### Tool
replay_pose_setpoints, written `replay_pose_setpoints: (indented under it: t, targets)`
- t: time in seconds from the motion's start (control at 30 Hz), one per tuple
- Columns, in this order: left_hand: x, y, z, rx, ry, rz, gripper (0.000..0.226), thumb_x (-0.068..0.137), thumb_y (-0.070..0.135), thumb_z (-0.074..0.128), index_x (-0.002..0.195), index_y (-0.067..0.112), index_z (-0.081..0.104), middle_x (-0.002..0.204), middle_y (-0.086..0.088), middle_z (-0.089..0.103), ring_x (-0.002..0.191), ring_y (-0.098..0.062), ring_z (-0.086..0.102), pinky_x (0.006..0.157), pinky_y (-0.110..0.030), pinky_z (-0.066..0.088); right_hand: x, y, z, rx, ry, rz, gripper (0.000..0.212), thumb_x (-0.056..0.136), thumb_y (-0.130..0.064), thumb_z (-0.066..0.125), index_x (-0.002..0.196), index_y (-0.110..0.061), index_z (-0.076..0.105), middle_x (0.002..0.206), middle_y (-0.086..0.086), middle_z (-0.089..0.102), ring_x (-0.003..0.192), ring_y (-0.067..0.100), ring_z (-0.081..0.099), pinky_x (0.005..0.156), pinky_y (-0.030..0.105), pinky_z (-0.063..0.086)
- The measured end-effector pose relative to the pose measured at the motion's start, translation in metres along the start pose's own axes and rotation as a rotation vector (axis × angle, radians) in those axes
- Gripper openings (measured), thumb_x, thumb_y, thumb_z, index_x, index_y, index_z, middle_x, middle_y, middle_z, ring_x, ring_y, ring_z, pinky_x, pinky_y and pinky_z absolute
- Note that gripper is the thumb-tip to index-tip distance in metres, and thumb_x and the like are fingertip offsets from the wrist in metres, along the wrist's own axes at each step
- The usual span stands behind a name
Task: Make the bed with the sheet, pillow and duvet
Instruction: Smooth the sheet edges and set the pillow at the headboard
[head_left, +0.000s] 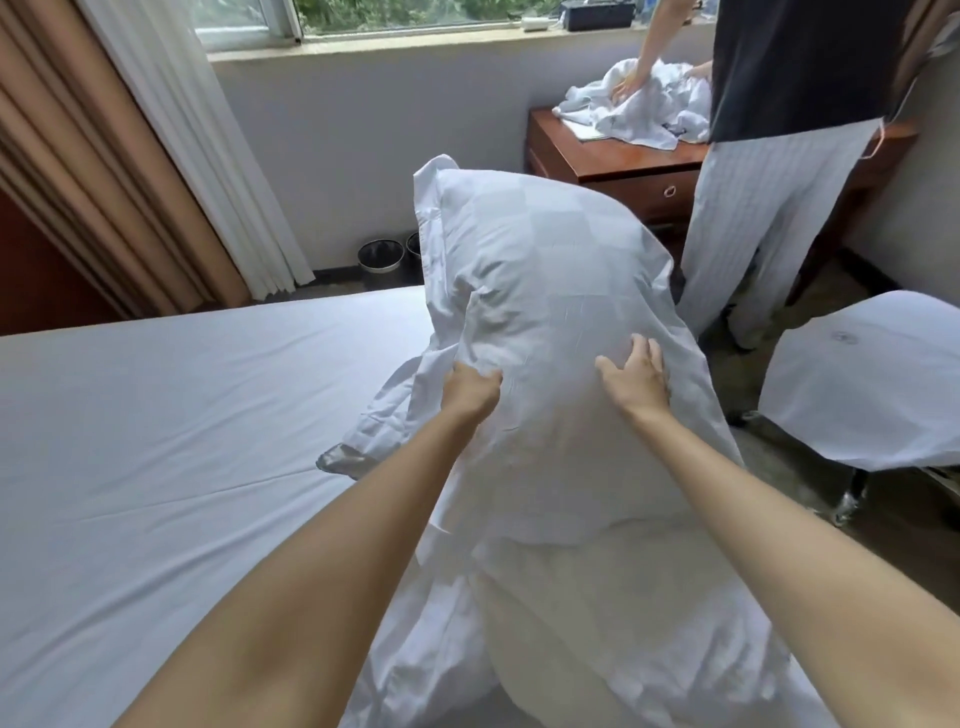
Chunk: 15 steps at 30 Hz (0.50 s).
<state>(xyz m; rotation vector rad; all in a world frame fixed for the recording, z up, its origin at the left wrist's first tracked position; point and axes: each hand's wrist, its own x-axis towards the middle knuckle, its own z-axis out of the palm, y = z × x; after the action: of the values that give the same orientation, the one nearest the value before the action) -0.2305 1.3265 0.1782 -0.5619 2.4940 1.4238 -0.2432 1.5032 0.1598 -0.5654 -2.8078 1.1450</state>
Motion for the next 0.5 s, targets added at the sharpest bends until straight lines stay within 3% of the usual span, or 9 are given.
replay_pose_setpoints:
  t: [0.1, 0.23, 0.37, 0.5]
  targets:
    - [0.03, 0.004, 0.011, 0.04, 0.042, -0.024, 0.055, 0.091, 0.037, 0.047, 0.132, 0.001, 0.043, 0.131, -0.018, 0.053, 0.12, -0.034, 0.051, 0.102, -0.04, 0.042, 0.034, 0.005, -0.003, 0.048, 0.014, 0.07, 0.077, 0.089, -0.044, 0.052, 0.148, -0.008, 0.016, 0.156, 0.012, 0.016, 0.143, 0.029, 0.016, 0.116, 0.044, 0.016]
    - [0.05, 0.026, 0.016, 0.041, 0.099, -0.047, 0.066, 0.092, 0.046, 0.045, 0.141, 0.005, 0.031, 0.136, -0.022, 0.048, 0.125, -0.038, 0.046, 0.105, -0.044, 0.039, 0.073, 0.011, -0.008, 0.124, -0.03, 0.186, 0.096, 0.083, -0.061, 0.052, 0.149, -0.006, 0.01, 0.157, 0.012, 0.017, 0.145, 0.027, 0.014, 0.118, 0.045, 0.011]
    - [0.071, 0.046, 0.023, 0.061, 0.155, -0.107, 0.079, 0.089, 0.059, 0.042, 0.145, 0.006, 0.027, 0.147, -0.021, 0.031, 0.137, -0.036, 0.03, 0.113, -0.045, 0.026, 0.104, 0.01, -0.011, 0.25, -0.074, 0.207, 0.101, 0.078, -0.066, 0.055, 0.148, -0.005, 0.015, 0.154, 0.012, 0.025, 0.142, 0.03, 0.023, 0.117, 0.047, 0.016]
    - [0.093, 0.066, 0.026, 0.0, 0.252, -0.047, 0.072, 0.089, 0.057, 0.044, 0.141, 0.008, 0.037, 0.15, -0.01, 0.028, 0.134, -0.033, 0.036, 0.112, -0.043, 0.029, 0.126, -0.003, -0.01, 0.286, -0.082, 0.199, 0.094, 0.079, -0.067, 0.053, 0.144, -0.004, 0.025, 0.15, 0.016, 0.027, 0.139, 0.035, 0.027, 0.116, 0.048, 0.02]
